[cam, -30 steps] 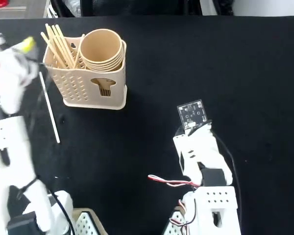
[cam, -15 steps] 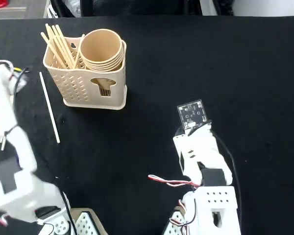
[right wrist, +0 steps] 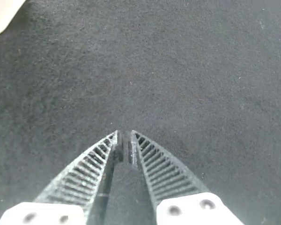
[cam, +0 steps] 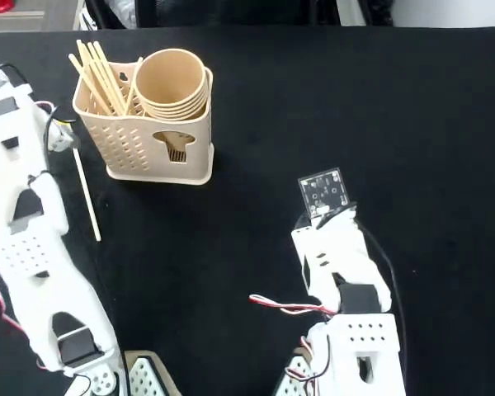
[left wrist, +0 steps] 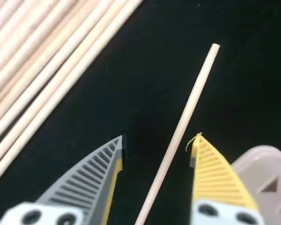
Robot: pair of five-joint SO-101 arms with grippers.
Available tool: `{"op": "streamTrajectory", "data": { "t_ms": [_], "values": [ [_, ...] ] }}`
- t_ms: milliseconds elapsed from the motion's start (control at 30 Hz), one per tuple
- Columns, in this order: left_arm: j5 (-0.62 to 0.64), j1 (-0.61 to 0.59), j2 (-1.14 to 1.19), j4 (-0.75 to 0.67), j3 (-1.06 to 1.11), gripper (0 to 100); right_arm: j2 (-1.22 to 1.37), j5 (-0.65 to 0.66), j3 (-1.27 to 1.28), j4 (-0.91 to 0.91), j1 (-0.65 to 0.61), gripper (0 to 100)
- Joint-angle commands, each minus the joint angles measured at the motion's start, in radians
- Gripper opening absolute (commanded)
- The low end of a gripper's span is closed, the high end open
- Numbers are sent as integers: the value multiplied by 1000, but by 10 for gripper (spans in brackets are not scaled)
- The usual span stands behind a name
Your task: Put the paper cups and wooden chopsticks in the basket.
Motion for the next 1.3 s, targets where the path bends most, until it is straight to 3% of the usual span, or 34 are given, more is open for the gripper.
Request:
{"op": "streamTrajectory", "data": {
  "t_ms": [0, 267, 500, 767, 1133, 1267],
  "values": [
    [21, 16, 49, 3, -127, 239, -15, 11, -7, -18, -6, 42],
    [20, 13, 155, 3, -179, 230, -15, 11, -8, -15, -6, 42],
    [17, 5, 153, 3, -182, 48, -15, 11, -8, -15, -6, 42],
    [-98, 5, 152, 14, -182, 29, -15, 11, -7, -14, -6, 42],
    [-153, 4, -80, 439, -503, 29, -15, 11, -7, -15, -5, 42],
    [-241, 8, -238, 479, -392, 29, -15, 11, -5, -17, -5, 42]
  ]
}}
